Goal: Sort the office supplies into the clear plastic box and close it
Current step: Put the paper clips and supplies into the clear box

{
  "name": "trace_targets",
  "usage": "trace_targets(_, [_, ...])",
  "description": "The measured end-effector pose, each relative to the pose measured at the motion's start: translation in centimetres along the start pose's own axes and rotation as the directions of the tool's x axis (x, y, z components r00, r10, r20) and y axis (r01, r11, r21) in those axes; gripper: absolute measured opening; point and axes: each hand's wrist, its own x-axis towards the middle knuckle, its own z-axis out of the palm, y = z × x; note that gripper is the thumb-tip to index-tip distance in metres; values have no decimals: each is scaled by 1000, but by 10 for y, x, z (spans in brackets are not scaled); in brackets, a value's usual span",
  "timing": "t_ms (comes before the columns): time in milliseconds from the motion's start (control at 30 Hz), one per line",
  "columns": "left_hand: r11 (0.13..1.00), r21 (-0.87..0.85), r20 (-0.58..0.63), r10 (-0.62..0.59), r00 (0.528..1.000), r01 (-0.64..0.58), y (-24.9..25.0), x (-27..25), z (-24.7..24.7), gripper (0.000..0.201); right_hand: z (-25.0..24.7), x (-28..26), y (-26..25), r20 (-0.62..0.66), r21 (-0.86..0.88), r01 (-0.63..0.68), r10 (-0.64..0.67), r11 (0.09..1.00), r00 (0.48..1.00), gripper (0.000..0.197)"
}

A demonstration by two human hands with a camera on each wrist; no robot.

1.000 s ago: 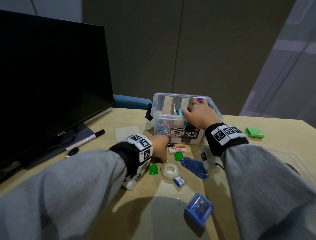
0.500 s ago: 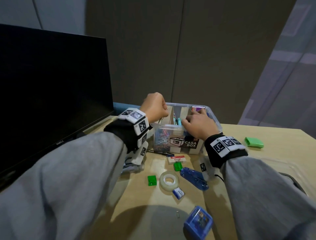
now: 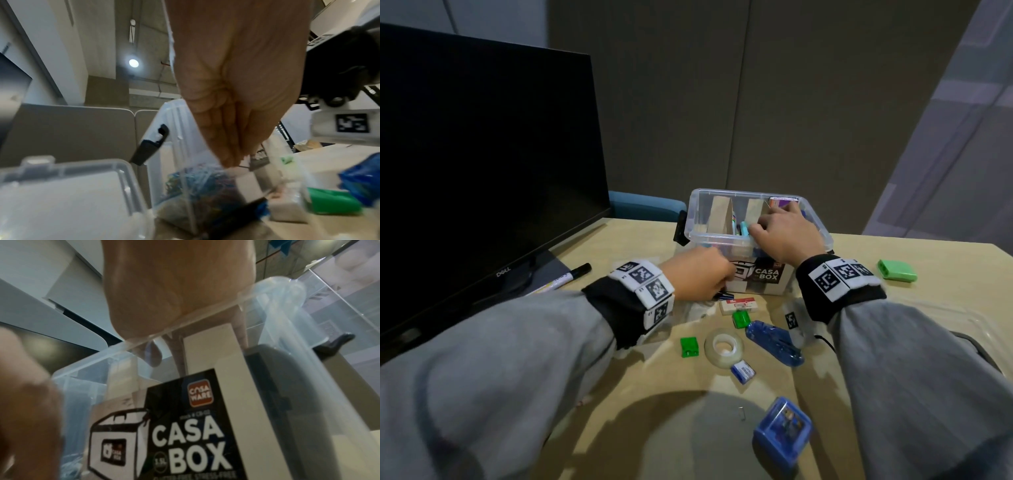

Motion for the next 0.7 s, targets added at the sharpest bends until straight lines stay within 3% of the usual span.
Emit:
trace_targets(267, [995,99,258,-50,965,25,18,15,19,25,-1,0,0,-1,9,-11,11,1000,1000,46])
trace_targets(367, [984,171,265,-95,960,50,27,18,19,37,-2,0,0,3,13,-12,11,1000,1000,45])
trace_targets(533, [972,184,363,-208,908,149,36,30,17,30,-2,0,0,0,11,-11,11,1000,1000,46])
trace_targets(700, [953,294,418,-195,888,70,36,31,25,43,-1,0,0,5,12,-13,13,1000,1000,46])
